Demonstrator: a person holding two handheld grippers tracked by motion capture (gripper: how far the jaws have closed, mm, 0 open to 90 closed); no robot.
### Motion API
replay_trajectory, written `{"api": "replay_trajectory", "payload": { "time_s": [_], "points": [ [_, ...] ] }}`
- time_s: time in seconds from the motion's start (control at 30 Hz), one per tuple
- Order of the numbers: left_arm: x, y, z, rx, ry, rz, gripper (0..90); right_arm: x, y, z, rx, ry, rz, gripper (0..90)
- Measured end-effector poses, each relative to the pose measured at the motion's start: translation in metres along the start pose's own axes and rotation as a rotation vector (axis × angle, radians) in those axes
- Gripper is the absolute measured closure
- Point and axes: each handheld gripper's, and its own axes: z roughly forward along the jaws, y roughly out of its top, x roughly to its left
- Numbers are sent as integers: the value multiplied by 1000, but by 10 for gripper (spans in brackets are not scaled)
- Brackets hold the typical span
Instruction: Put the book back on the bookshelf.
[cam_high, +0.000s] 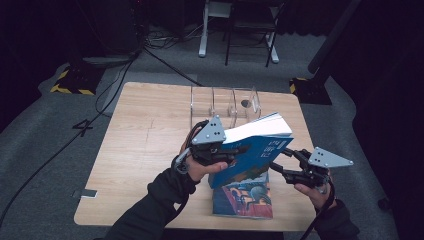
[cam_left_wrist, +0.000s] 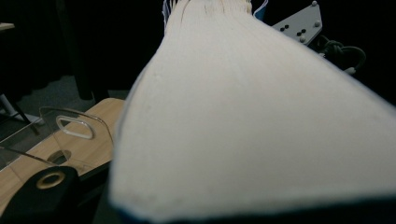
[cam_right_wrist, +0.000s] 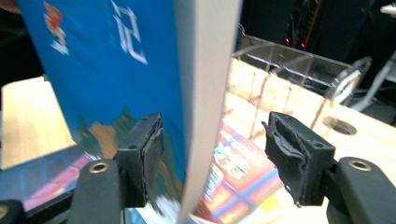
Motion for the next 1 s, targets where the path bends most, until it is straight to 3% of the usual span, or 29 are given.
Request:
{"api": "replay_trajectory", "payload": {
  "time_s": [0.17, 0.5, 0.9, 1.0],
  "points": [
    [2, 2, -3, 15, 56, -24, 605, -10, -8, -1, 28, -34, 18, 380],
    [9, 2, -16, 9, 126, -41, 606, -18, -18, 2, 66, -50, 49, 380],
    [36, -1, -53, 17, 307, -71, 608, -19, -22, 6, 86, -40, 58, 383],
    [40, -1, -58, 21, 329, -79, 608, -19, -23, 7, 91, -37, 58, 388]
  ]
}}
